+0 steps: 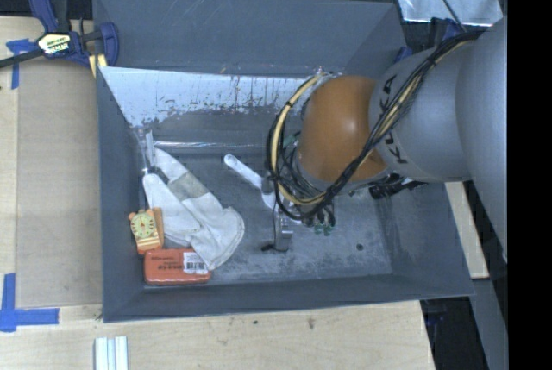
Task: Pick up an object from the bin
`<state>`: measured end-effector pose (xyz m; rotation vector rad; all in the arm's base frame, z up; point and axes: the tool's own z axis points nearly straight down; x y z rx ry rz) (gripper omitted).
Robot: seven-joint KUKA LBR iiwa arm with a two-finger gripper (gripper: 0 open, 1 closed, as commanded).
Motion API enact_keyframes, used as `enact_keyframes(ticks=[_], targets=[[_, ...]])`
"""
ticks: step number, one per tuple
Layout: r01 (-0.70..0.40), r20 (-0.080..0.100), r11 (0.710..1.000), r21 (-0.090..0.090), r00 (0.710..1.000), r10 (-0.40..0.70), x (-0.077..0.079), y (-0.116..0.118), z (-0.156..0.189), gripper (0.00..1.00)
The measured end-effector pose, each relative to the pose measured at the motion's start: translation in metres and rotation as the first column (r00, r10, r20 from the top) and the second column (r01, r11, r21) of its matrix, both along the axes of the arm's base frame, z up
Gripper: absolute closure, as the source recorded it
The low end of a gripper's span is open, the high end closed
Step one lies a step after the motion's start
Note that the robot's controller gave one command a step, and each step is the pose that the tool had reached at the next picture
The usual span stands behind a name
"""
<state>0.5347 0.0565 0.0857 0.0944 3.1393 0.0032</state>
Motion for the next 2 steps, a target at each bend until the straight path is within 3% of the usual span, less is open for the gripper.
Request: enact_keyframes(ticks=[1,2], targets=[[0.117,0.0,0.993,-0.002,0.993,-0.117,0.017,-0.004,0.008,0.0],[-0.067,0.002,0.998,-0.002,0.998,0.067,0.028,-0.001,0.025,0.0]])
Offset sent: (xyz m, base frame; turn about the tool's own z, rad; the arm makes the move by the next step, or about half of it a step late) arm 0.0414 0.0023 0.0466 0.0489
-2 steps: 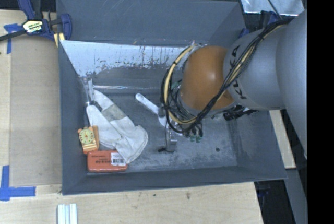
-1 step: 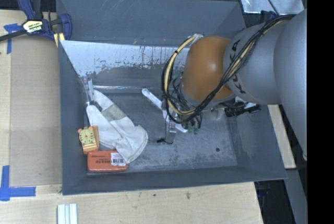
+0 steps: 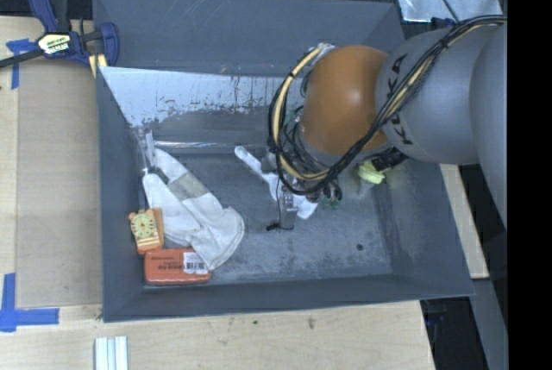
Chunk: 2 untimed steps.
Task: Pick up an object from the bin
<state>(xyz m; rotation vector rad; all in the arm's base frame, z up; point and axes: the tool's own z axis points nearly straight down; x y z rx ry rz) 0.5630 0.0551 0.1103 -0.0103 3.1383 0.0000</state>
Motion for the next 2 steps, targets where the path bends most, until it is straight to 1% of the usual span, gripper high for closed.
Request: enact_keyframes(ticks=[1,2], targets=[[0.112,0.0,0.994,0.001,0.994,-0.112,0.028,0.01,0.011,0.0],[0.062,0.002,0.998,0.001,0.998,-0.062,0.047,-0.002,0.012,0.0]])
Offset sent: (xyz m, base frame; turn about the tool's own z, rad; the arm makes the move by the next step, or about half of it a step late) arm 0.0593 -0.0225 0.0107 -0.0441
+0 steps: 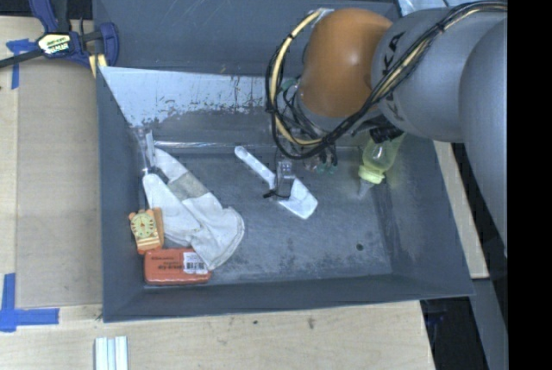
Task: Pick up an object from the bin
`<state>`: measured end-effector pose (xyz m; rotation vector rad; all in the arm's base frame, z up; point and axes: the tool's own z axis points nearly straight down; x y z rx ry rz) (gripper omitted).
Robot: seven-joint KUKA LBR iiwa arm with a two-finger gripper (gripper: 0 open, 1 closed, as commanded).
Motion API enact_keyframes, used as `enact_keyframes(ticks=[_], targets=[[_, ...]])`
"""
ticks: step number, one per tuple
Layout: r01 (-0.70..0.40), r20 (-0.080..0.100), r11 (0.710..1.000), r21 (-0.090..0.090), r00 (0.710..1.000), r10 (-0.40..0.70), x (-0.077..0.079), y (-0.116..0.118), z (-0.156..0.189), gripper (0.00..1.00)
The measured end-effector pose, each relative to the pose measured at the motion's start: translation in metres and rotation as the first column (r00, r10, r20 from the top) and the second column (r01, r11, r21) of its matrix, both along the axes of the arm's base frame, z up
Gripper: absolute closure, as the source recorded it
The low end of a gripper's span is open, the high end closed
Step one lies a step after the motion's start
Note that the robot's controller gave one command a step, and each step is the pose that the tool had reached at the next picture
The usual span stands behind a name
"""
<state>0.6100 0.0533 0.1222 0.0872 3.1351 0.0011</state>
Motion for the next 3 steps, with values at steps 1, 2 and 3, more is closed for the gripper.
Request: enact_keyframes(ticks=[1,2,3], targets=[[-0.082,-0.001,0.997,-0.002,0.997,0.082,-0.013,-0.003,-0.002,0.0],[0.177,-0.001,0.984,0.001,0.984,-0.177,-0.014,0.012,-0.032,0.0],[-0.084,-0.001,0.996,-0.001,0.996,0.084,-0.015,-0.014,-0.051,1.0]])
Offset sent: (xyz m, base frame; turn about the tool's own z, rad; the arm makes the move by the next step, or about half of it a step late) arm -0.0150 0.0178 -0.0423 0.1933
